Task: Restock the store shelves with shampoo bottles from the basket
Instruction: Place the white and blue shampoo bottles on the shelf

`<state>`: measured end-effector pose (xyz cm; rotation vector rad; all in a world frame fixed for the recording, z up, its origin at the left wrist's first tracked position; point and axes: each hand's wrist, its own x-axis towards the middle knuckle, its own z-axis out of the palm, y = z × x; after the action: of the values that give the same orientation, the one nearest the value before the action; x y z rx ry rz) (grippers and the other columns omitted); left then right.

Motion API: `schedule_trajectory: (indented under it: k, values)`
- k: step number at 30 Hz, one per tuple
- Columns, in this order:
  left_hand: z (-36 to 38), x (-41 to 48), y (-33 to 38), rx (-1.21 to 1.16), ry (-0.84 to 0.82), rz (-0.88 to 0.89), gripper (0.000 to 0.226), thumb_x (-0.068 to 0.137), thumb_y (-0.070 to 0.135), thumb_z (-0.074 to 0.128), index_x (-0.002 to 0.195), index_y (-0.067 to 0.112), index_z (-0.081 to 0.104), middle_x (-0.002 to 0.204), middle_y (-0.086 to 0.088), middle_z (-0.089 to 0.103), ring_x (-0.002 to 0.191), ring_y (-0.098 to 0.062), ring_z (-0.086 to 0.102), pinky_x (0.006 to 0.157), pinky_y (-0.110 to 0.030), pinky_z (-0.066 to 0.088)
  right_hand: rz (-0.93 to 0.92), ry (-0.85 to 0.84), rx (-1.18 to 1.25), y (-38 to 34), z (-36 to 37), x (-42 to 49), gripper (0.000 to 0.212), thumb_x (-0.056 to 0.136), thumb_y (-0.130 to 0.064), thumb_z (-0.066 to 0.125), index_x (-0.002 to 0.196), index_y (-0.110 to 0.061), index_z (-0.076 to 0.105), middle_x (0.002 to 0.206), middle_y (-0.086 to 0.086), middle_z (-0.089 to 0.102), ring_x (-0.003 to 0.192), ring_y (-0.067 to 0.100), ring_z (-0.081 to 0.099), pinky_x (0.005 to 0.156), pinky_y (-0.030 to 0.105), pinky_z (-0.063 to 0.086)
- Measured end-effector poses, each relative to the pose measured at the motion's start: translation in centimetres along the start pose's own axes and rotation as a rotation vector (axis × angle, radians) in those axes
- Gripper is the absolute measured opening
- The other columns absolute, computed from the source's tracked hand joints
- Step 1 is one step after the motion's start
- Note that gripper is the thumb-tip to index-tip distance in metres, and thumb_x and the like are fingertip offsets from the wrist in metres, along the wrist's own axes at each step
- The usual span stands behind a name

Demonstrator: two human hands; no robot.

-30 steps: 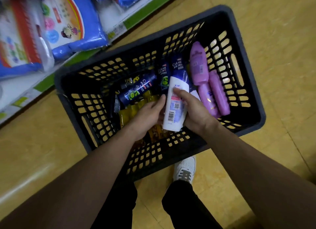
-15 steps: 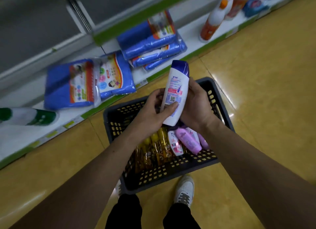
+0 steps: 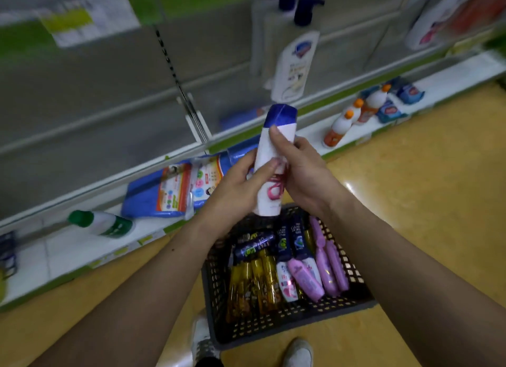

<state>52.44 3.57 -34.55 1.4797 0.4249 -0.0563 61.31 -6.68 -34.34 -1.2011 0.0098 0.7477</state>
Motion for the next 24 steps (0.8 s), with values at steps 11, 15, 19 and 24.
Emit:
schedule_trajectory:
  k: [11,15,19,24]
  values:
    - [-6.0,-3.4,7.4,-0.571,0.06,-0.096,0.055,0.098,0.055,0.035,0.129,0.02,0.063,0.118,-0.008,0.072,0.094,-0.02,0.07,0.083,-0.036,0.06,-0.168,-0.153,-0.247,-5.6,6.6,-1.8,0.021,0.094,-0.035,0.063,0.098,-0.015,0.066,0.096,0.003,0.067,0.087,0.014,0.061,0.07,0.027,0.048]
    - [-8.2,-5.3,9.0,-0.582,0.049,-0.08,0.058,0.099,0.055,0.029,0.128,0.019,0.064,0.119,-0.013,0.071,0.099,-0.026,0.07,0.082,-0.04,0.059,-0.132,-0.316,-0.14,-6.7,10.0,-2.8,0.034,0.087,-0.032,0.06,0.111,-0.008,0.061,0.079,-0.002,0.069,0.067,0.009,0.062,0.057,0.023,0.046]
    - [-10.1,-7.1,10.4,-0.613,0.07,-0.047,0.054,0.101,0.05,0.03,0.117,0.019,0.072,0.119,-0.013,0.071,0.104,-0.025,0.069,0.098,-0.043,0.051,-0.087,-0.405,-0.042,-6.8,12.8,-3.0,0.04,0.091,-0.026,0.055,0.122,-0.001,0.056,0.071,-0.005,0.066,0.056,0.006,0.054,0.055,0.024,0.035]
    - [-12.9,-9.0,12.4,-0.602,0.11,0.0,0.053,0.104,0.047,0.028,0.125,0.017,0.066,0.117,-0.011,0.072,0.1,-0.022,0.071,0.093,-0.041,0.052,-0.069,-0.463,-0.051,-7.0,16.8,-2.7,0.025,0.092,-0.031,0.057,0.106,-0.012,0.065,0.067,-0.005,0.059,0.056,0.007,0.046,0.053,0.025,0.034]
